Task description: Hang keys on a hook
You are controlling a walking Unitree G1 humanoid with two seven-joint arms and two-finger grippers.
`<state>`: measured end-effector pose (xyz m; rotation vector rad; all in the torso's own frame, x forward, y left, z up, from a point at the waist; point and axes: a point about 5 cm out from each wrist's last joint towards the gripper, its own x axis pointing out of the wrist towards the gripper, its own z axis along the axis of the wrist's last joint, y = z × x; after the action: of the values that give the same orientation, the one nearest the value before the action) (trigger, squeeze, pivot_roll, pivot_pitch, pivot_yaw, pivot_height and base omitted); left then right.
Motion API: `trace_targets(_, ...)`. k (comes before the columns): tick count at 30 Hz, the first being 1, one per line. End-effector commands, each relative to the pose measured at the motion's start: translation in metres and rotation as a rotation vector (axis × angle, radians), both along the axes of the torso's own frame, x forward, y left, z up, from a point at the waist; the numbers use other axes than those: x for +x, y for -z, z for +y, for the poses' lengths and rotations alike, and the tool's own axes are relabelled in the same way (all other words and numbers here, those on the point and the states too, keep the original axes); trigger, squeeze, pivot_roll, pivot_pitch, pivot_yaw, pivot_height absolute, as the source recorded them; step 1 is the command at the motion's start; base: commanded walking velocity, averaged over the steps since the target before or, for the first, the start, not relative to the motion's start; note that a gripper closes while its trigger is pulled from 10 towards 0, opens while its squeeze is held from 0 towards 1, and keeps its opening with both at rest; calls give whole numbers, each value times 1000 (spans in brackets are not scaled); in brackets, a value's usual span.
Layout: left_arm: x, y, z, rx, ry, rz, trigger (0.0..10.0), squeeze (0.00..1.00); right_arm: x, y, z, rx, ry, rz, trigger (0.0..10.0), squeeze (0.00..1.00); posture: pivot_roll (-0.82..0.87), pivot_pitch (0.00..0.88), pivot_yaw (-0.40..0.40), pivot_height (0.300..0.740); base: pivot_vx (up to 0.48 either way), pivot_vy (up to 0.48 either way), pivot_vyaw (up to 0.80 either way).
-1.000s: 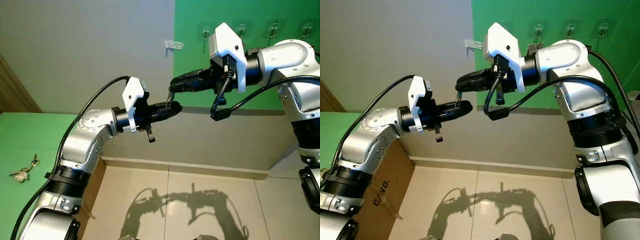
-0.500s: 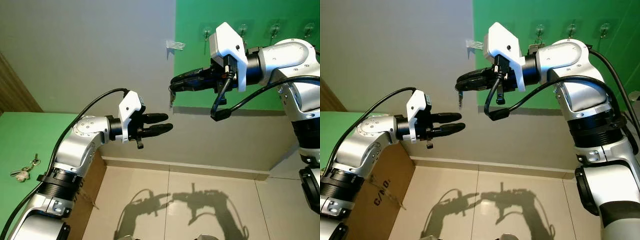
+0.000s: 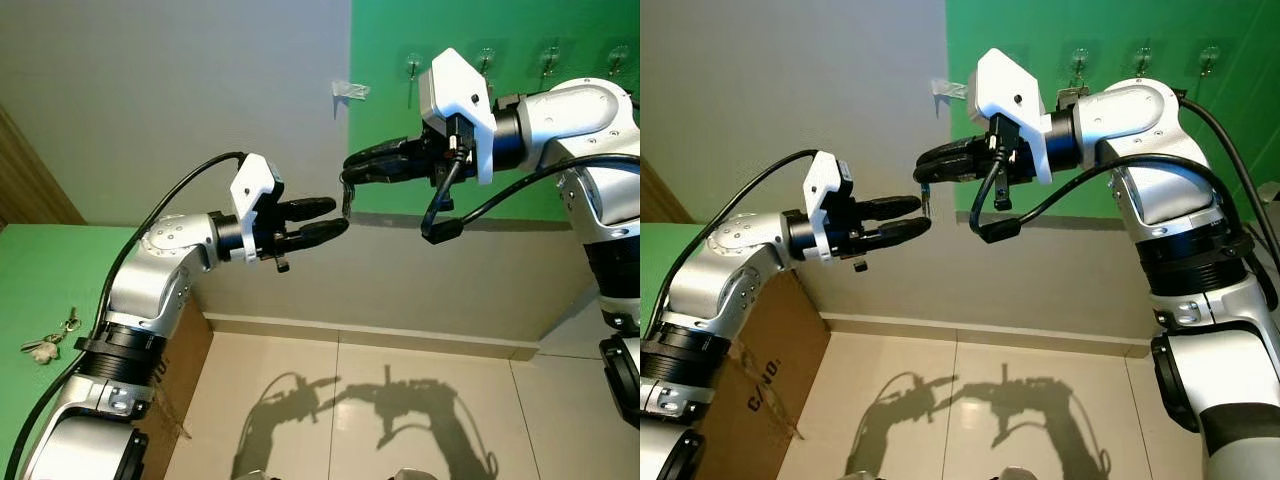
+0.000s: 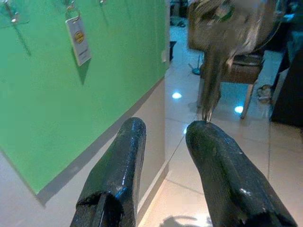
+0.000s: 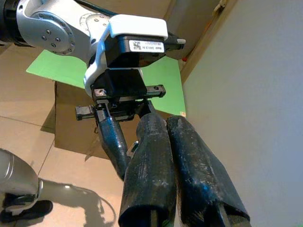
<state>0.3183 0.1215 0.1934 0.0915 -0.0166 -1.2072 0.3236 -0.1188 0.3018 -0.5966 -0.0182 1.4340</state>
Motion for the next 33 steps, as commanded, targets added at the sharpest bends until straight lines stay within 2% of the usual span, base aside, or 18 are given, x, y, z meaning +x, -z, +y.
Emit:
trace_targets(1, -1, -9, -2, -7, 16, -26, 10000, 0, -1, 2, 0, -12, -7, -4, 0, 0, -276, 0, 93, 740, 0, 0, 0)
trace_targets(9, -6, -13, -6, -33, 44, -17, 10000, 0, 1, 8, 1, -2, 3, 10, 0, 0, -273, 0, 96, 740, 0, 0, 0)
trace_targets(13, -8, -15, -5, -35, 44, -16, 10000, 0, 2, 12, 1, 49, 26, 35, 0, 0, -267, 0, 92, 740, 0, 0, 0)
trace_targets(18, -10, -7, 2, -4, 30, 7, 10000, 0, -1, 29, 4, 130, 57, 87, 0, 0, -252, 0, 90, 740, 0, 0, 0)
trace_targets(24, -11, -1, 8, 15, 6, 30, 10000, 0, 1, 45, 6, 180, 102, 125, 0, 0, -246, 0, 97, 740, 0, 0, 0)
trace_targets(33, -13, 4, 21, 34, -26, 51, 10000, 0, 4, 64, -4, 169, 159, 144, 0, 0, -247, 7, 101, 740, 0, 0, 0)
